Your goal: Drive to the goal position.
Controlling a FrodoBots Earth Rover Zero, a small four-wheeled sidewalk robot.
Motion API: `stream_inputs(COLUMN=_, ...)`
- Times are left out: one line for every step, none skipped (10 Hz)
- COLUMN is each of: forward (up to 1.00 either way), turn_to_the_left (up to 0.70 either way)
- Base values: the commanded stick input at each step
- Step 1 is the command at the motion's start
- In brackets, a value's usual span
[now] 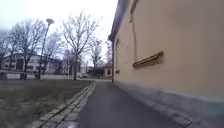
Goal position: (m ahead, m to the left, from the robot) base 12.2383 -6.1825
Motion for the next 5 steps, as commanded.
stream_inputs(forward=1.00, turn_to_the_left=0.00)
stream_inputs(forward=1.00, turn_to_the_left=0.00)
stream_inputs(forward=1.00, turn_to_the_left=0.00)
stream_inputs(forward=1.00, turn_to_the_left=0.00)
stream_inputs(forward=1.00, turn_to_the_left=0.00)
